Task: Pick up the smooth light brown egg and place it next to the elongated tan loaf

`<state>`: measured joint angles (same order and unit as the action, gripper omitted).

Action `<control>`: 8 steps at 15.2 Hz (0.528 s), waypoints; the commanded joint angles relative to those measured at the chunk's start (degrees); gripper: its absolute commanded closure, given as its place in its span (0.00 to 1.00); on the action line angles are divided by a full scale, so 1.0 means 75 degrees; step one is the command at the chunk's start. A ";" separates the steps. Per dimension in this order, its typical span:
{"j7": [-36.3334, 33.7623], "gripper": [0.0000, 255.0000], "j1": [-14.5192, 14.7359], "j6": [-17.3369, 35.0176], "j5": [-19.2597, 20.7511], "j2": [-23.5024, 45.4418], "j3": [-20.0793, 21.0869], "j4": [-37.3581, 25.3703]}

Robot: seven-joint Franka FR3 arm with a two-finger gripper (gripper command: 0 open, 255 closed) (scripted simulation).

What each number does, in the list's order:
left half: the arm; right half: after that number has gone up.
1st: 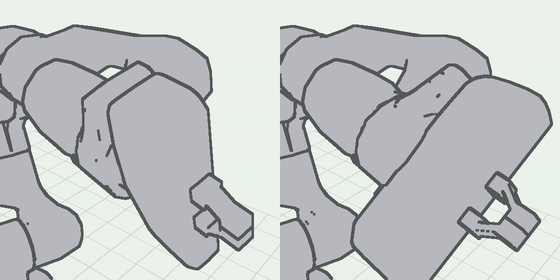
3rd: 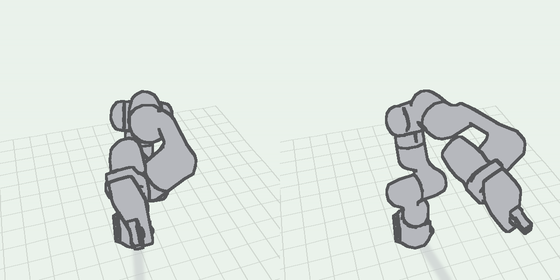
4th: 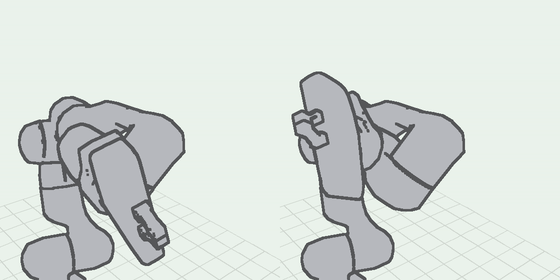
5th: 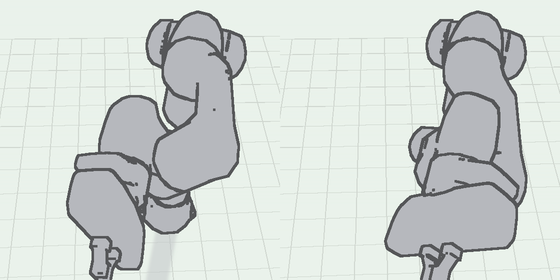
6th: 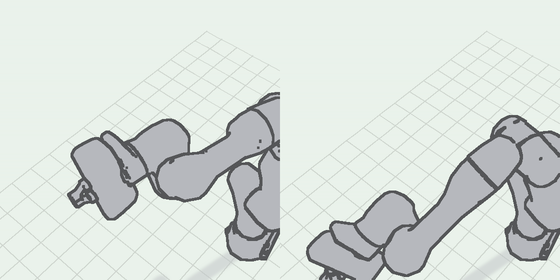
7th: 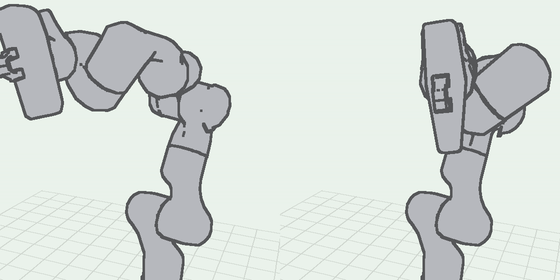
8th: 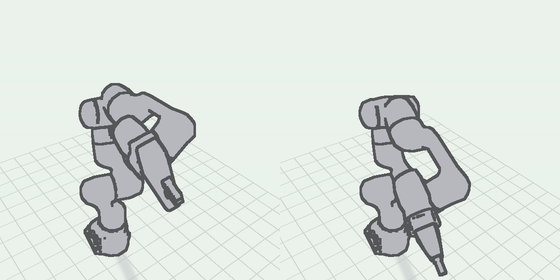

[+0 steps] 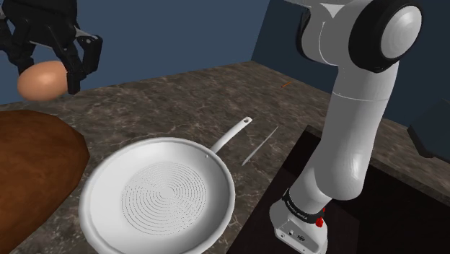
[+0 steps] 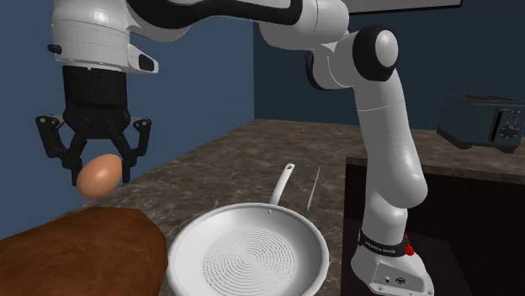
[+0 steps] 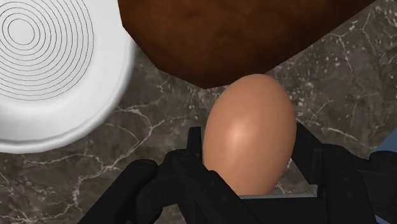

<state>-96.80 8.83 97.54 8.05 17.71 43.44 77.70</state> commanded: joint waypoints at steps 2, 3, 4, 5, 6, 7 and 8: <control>0.0034 1.00 -0.0101 0.0344 -0.0077 -0.0113 0.0005 0.0434; 0.0044 1.00 -0.0127 0.0457 -0.0093 -0.0136 0.0003 0.0566; 0.0053 1.00 -0.0151 0.0568 -0.0106 -0.0156 0.0002 0.0694; 0.0062 1.00 -0.0173 0.0678 -0.0118 -0.0173 0.0000 0.0819; 0.0069 1.00 -0.0193 0.0786 -0.0128 -0.0188 -0.0002 0.0941; 0.0076 1.00 -0.0211 0.0894 -0.0136 -0.0200 -0.0005 0.1059; 0.0082 1.00 -0.0227 0.1000 -0.0142 -0.0210 -0.0009 0.1174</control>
<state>-96.31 7.16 104.15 7.26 16.28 43.19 85.38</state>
